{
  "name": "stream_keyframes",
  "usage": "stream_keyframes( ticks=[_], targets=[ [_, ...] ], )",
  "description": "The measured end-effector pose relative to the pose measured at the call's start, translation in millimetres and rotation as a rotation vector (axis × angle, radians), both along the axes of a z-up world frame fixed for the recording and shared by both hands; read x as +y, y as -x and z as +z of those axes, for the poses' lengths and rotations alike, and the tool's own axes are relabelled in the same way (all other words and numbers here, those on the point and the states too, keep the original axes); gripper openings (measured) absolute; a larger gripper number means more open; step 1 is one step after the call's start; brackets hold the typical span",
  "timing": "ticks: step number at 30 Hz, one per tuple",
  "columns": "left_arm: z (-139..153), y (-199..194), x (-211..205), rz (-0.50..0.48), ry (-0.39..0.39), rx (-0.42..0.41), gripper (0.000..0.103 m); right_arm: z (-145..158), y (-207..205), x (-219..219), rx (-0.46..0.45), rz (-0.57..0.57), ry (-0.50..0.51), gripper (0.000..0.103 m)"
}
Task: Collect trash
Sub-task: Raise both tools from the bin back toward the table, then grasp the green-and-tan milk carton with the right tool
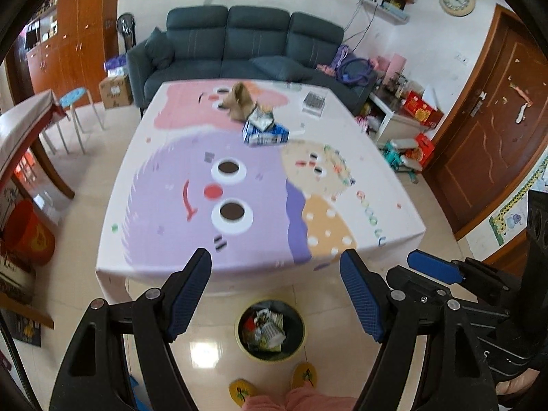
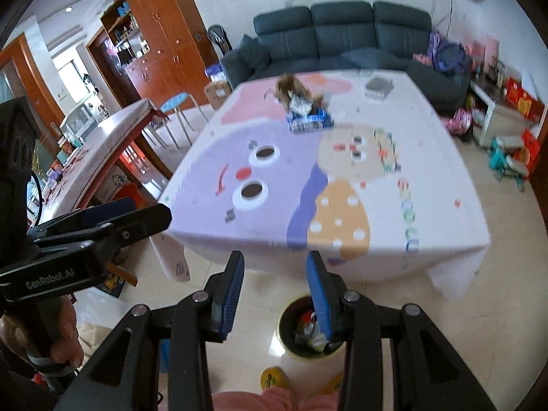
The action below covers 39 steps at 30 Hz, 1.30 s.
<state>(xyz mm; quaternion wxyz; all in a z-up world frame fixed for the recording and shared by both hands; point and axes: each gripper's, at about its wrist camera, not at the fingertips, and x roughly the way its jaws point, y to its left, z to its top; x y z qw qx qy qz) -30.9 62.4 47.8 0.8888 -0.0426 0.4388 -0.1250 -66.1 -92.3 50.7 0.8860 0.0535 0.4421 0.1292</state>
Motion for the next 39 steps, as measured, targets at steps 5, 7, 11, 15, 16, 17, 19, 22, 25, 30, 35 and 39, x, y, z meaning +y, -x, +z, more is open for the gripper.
stream_keyframes(
  ticks=[5, 7, 11, 15, 16, 17, 19, 22, 25, 30, 35, 39],
  targets=[
    [24, -13, 4, -0.011, -0.008, -0.071, 0.076, 23, -15, 7, -0.043, -0.025, 0.004, 0.045],
    [33, -19, 8, -0.013, -0.001, -0.089, 0.076, 31, -22, 10, -0.050, -0.037, 0.000, 0.045],
    [48, -37, 17, -0.004, 0.008, -0.104, 0.076, 45, -39, 12, -0.045, -0.058, -0.027, 0.045],
    [54, -59, 25, 0.008, 0.012, -0.086, 0.076, 55, -59, 12, -0.052, -0.082, -0.035, 0.045],
    [55, -64, 26, 0.008, 0.012, -0.078, 0.076, 58, -68, 11, -0.053, -0.092, -0.036, 0.045],
    [55, -68, 26, 0.011, 0.013, -0.073, 0.076, 59, -75, 10, -0.051, -0.096, -0.042, 0.045],
    [55, -77, 27, 0.029, 0.014, -0.066, 0.076, 59, -93, 7, -0.026, -0.093, -0.067, 0.045],
    [52, -96, 26, 0.057, 0.002, -0.054, 0.076, 54, -126, 3, 0.019, -0.069, -0.086, 0.045],
    [47, -121, 21, 0.088, -0.022, -0.045, 0.076, 47, -162, 0, 0.054, -0.039, -0.079, 0.045],
    [33, -178, 11, 0.179, -0.040, -0.011, 0.076, 22, -243, -15, 0.165, 0.027, -0.126, 0.046],
    [7, -240, 4, 0.299, -0.039, 0.071, 0.076, -7, -317, -30, 0.278, 0.087, -0.162, 0.051],
    [-18, -278, -2, 0.387, -0.047, 0.112, 0.076, -39, -373, -36, 0.370, 0.116, -0.188, 0.052]
  ],
)
